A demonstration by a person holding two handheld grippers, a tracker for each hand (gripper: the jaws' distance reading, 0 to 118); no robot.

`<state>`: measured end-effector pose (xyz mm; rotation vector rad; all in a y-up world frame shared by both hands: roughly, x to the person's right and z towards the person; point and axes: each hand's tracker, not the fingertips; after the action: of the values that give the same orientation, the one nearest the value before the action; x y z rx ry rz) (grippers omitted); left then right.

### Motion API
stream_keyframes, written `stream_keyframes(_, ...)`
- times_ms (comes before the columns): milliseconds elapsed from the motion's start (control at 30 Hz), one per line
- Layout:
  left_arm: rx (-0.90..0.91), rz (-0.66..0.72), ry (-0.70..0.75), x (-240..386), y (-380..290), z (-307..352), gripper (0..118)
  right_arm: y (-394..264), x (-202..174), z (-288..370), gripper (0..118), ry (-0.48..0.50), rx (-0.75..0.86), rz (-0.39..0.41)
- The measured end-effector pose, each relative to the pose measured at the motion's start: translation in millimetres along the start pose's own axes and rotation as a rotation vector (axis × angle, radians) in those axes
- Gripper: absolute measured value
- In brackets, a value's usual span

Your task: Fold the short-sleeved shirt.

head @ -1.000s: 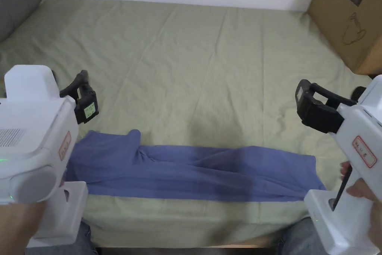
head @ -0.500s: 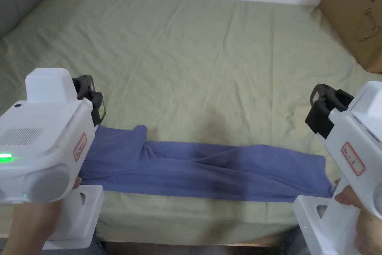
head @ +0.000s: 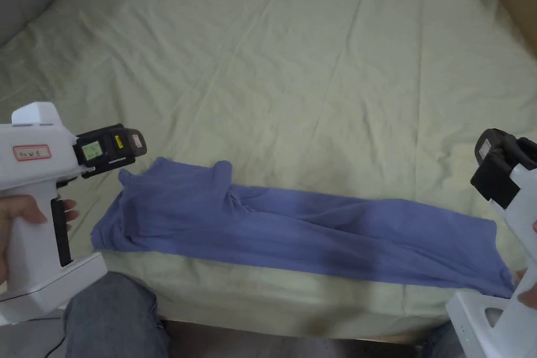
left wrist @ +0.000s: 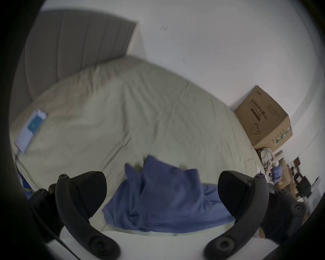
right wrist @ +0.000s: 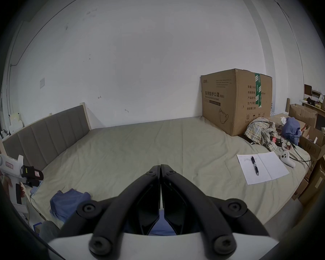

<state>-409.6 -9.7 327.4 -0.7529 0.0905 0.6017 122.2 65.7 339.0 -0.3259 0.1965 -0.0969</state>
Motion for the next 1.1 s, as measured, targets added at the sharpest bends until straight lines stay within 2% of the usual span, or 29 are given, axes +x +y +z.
stream_keyframes(133,-0.153,0.121,-0.116,-70.2,-3.6,-40.3,118,-2.8,-1.3,-7.0,0,-0.014,-0.032,0.039)
stream_keyframes(200,-0.207,0.162,-0.096,-93.3,-7.7,-54.0,118,-4.5,-2.2,-10.7,0,-0.018,-0.049,0.045)
stream_keyframes(233,-0.216,0.173,-0.09,-91.4,-19.5,-57.1,118,-5.5,-3.4,-12.5,0,-0.02,-0.058,0.048)
stream_keyframes(267,-0.223,0.185,-0.08,-94.6,-26.4,-60.9,118,-5.6,-4.9,-14.4,0,-0.016,-0.067,0.005)
stream_keyframes(367,-0.261,0.234,-0.108,-97.9,-39.0,-65.0,118,-6.4,-7.7,-19.5,0,-0.019,-0.081,0.012)
stream_keyframes(467,-0.222,0.243,-0.158,-88.0,-46.4,-60.2,118,-7.7,-7.3,-24.3,0,-0.029,-0.088,0.024)
stream_keyframes(533,-0.23,0.284,-0.236,-54.2,-55.8,-50.6,116,-6.3,-11.3,-27.5,0,-0.001,-0.075,0.03)
stream_keyframes(600,-0.255,0.292,-0.285,-37.3,-68.6,-52.9,97,-6.8,-12.4,-29.3,0,-0.002,-0.078,0.032)
stream_keyframes(700,-0.278,0.22,-0.174,-45.4,-52.7,-60.4,69,-8.3,-12.5,-31.6,0,-0.013,-0.098,0.037)
stream_keyframes(800,-0.294,0.231,-0.129,-66.0,-29.7,-68.0,25,-9.6,-12.7,-30.2,0,-0.008,-0.096,0.055)
stream_keyframes(833,-0.305,0.227,-0.116,-61.8,-26.3,-67.4,16,-9.7,-15.6,-28.9,0,-0.005,-0.099,0.059)
stream_keyframes(900,-0.28,0.19,-0.079,-33.4,-25.7,-58.2,13,-10.0,-17.4,-27.5,0,-0.008,-0.103,0.071)
stream_keyframes(1033,-0.224,0.011,0.021,6.4,-11.0,-34.7,12,-6.6,-13.3,-19.0,0,0.0,-0.088,0.064)
stream_keyframes(1100,-0.153,-0.1,0.008,34.8,-4.5,-13.9,12,-3.5,-9.7,-13.6,0,-0.003,-0.07,0.06)
